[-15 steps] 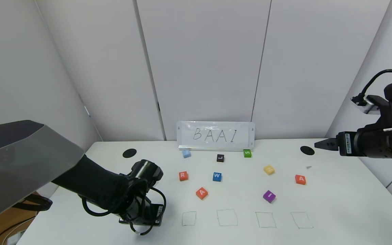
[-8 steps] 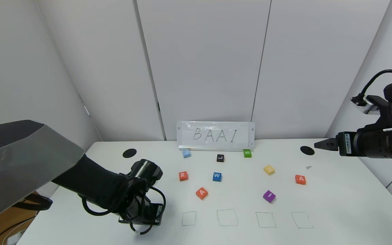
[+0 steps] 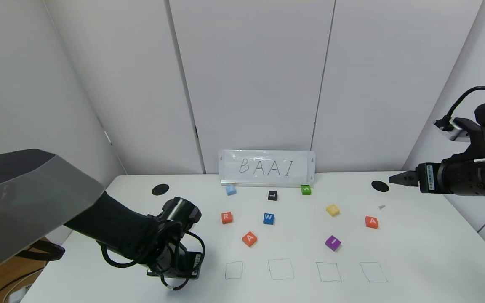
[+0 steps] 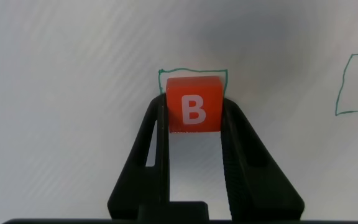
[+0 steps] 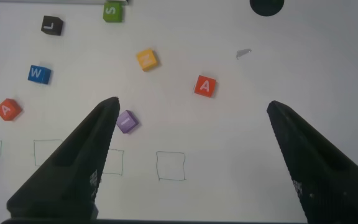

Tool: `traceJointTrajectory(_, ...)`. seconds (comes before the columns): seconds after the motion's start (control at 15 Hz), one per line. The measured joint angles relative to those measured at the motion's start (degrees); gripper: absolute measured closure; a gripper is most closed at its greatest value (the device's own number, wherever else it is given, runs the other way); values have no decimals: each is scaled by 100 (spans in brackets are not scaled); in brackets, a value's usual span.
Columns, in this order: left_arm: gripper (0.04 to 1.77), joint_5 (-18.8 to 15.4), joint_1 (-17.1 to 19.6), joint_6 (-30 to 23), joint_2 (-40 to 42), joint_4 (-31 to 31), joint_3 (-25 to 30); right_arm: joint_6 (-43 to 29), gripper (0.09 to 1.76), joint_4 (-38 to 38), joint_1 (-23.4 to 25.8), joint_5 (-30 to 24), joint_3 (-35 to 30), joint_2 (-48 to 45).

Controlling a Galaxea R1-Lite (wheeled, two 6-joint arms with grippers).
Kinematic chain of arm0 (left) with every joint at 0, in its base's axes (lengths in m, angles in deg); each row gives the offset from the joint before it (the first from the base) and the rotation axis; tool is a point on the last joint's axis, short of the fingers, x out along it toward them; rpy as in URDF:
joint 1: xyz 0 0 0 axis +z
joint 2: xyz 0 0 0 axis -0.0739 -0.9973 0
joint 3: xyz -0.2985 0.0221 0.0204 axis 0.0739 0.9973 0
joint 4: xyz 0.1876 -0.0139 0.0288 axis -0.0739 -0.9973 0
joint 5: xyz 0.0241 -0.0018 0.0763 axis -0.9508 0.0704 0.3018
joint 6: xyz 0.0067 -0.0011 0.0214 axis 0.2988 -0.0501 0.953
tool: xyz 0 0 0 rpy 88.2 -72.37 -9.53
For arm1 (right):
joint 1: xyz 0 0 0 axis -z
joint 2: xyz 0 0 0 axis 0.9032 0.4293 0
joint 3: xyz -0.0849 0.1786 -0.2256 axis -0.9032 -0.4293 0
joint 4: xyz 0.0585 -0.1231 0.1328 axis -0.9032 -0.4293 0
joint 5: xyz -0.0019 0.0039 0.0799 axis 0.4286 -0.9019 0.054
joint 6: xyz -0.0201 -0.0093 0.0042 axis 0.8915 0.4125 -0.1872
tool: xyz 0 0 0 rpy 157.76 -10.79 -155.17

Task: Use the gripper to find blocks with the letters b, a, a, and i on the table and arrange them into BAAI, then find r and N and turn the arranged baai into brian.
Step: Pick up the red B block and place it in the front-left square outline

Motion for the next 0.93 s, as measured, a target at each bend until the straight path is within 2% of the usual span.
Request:
traceJointTrajectory(0.4,67,-20,-4,1,-13,0,9,0,14,4,2,0,13,0)
traceJointTrajectory(0.6,49,-23,-6,-2,20,-38,6,2,14,4,9,0,21,0)
traceJointTrajectory(0.93,31,-30,-34,11,190,-95,6,2,14,0,9,0,18,-6)
